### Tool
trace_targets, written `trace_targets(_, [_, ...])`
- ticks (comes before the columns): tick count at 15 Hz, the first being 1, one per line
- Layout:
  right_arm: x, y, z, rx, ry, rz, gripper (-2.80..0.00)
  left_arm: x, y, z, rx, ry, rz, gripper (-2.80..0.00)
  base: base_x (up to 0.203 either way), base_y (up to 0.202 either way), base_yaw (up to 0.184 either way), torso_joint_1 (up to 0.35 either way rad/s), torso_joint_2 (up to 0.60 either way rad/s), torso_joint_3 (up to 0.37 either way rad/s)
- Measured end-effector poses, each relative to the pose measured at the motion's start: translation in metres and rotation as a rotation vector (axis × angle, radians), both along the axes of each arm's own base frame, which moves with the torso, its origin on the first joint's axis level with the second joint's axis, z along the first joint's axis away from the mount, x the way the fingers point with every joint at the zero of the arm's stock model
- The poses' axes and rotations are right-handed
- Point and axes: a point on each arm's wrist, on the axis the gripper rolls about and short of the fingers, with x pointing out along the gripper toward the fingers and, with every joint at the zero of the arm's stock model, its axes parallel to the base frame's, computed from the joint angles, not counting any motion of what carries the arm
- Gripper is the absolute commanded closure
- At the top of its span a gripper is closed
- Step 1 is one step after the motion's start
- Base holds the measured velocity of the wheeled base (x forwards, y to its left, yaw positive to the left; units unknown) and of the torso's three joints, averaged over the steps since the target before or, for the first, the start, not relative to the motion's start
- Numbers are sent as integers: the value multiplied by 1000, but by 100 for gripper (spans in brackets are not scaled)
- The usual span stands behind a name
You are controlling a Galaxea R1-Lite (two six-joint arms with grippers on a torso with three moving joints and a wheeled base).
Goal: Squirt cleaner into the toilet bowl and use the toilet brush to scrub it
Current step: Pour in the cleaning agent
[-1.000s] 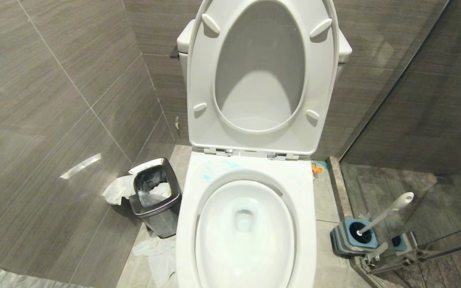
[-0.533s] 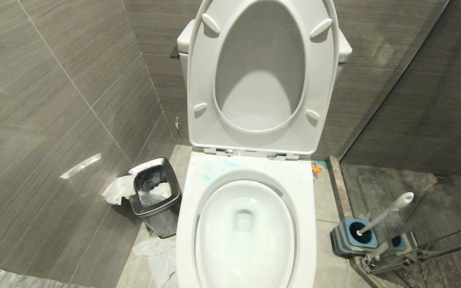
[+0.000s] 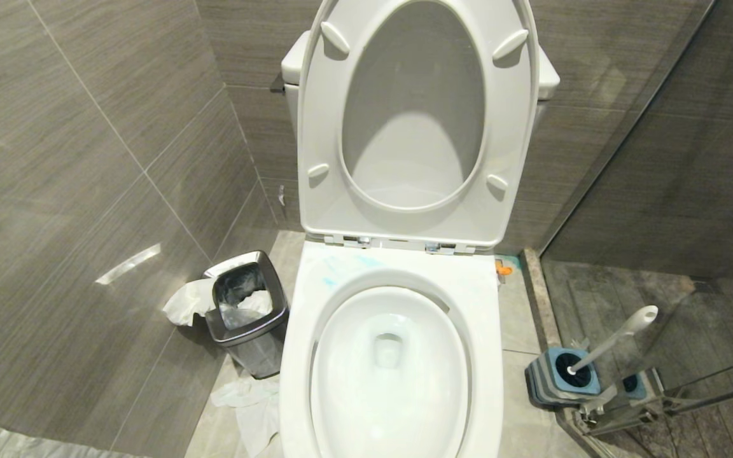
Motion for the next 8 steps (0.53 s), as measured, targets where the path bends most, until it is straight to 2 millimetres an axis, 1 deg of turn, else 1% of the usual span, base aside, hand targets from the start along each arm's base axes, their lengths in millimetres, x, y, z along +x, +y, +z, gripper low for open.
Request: trace_targets(8, [0, 0, 0, 0, 0, 0, 0, 0, 0, 0, -77, 3, 9, 0, 0, 0, 0, 0, 0, 0])
